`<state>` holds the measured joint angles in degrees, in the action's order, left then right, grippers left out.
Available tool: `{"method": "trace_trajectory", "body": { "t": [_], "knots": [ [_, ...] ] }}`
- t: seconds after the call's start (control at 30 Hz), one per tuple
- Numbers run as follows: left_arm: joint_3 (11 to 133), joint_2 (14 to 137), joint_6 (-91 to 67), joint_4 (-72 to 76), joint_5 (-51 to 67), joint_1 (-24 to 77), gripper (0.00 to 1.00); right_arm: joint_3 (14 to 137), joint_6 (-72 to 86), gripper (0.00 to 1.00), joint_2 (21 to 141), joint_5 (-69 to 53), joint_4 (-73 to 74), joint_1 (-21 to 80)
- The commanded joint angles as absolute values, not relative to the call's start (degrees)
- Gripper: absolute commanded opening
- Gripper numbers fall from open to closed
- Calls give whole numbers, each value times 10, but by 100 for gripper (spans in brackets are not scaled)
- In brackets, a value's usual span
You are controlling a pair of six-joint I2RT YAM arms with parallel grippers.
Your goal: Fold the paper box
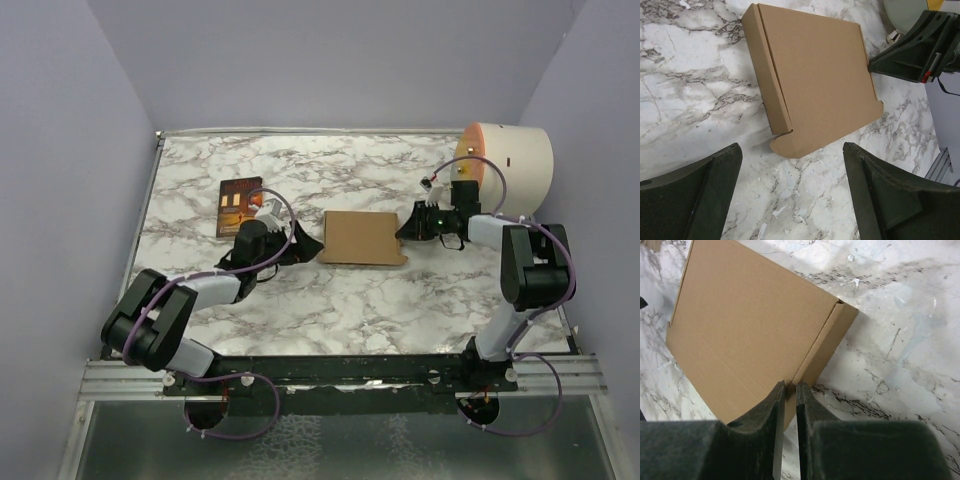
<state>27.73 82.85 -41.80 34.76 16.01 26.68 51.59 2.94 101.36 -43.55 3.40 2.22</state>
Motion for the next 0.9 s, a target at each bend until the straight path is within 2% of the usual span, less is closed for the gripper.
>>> {"method": "trace_trajectory", "body": {
  "t": [0.0,0.5,0.73,0.87],
  "knots": [
    [251,821,-446,395,171,264,86,514,31,12,1049,-469,66,24],
    [205,794,-481,414,152,264,84,518,14,14,1056,-567,93,47],
    [185,778,-488,420,149,265,81,519,19,36,1036,-570,86,49],
    [178,767,-486,412,141,266,81,513,27,42,1042,-555,78,49]
  ]
}}
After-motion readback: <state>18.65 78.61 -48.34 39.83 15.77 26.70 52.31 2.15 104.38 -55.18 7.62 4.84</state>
